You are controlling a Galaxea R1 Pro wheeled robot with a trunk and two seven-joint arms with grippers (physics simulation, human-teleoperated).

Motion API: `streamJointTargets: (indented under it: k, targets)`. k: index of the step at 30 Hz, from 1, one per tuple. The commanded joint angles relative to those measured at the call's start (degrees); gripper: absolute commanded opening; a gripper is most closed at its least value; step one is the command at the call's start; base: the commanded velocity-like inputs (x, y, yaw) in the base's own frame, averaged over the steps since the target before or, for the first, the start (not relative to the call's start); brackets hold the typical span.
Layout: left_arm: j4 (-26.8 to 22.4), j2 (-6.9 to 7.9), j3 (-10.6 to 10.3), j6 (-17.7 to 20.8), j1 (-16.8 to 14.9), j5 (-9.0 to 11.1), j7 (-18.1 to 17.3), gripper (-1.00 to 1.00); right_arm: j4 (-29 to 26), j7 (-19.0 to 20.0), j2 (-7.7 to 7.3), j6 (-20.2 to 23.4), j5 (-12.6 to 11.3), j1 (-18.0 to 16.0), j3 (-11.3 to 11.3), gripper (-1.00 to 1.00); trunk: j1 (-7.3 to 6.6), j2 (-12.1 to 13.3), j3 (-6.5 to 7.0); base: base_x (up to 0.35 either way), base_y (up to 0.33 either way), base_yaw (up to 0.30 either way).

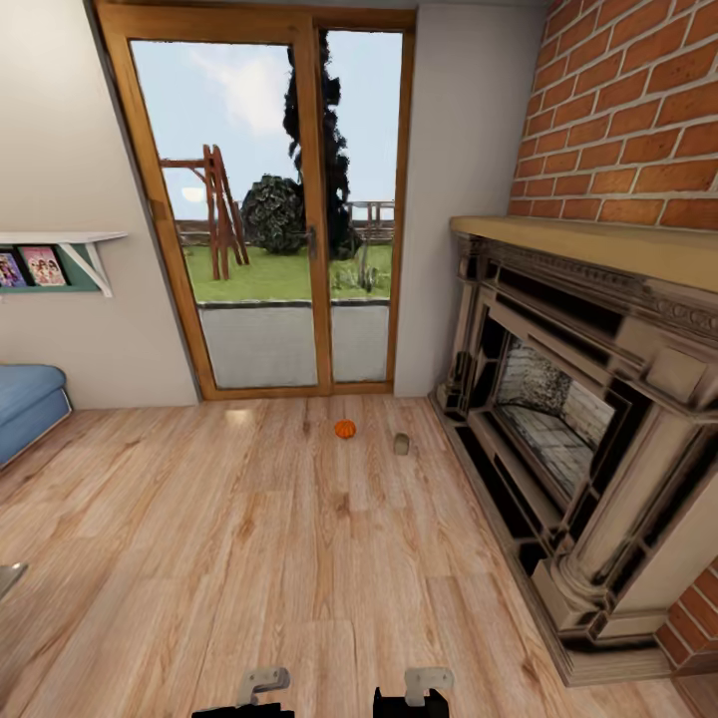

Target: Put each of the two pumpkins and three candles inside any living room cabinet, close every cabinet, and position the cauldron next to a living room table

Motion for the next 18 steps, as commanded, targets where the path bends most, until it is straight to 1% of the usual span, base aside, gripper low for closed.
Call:
streamJointTargets:
  k: [1, 14, 16, 18]
  targets:
    - [-0.09, 0.02, -0.47, 0.32, -0.01, 0.60, -0.11, 1.00, -0.03, -0.24, 0.00, -0.24, -0.52, -0.06, 0.49, 1.00, 0.02, -0.03, -0.06, 0.198, 0.000, 0.001]
    - [-0.09, 0.00, -0.46, 0.31, -0.01, 0.59, -0.11, 1.00, -0.03, -0.24, 0.00, -0.24, -0.45, -0.06, 0.49, 1.00, 0.02, -0.03, -0.06, 0.191, 0.000, 0.000]
    - [-0.09, -0.01, -0.47, 0.29, -0.01, 0.59, -0.11, 1.00, -0.03, -0.24, 0.00, -0.24, -0.45, -0.06, 0.49, 1.00, 0.02, -0.03, -0.08, 0.175, 0.000, 0.108]
    - [-0.09, -0.02, -0.47, 0.30, -0.01, 0.59, -0.11, 1.00, -0.03, -0.24, 0.00, -0.25, -0.45, -0.06, 0.49, 1.00, 0.02, -0.03, -0.09, 0.172, 0.000, 0.270]
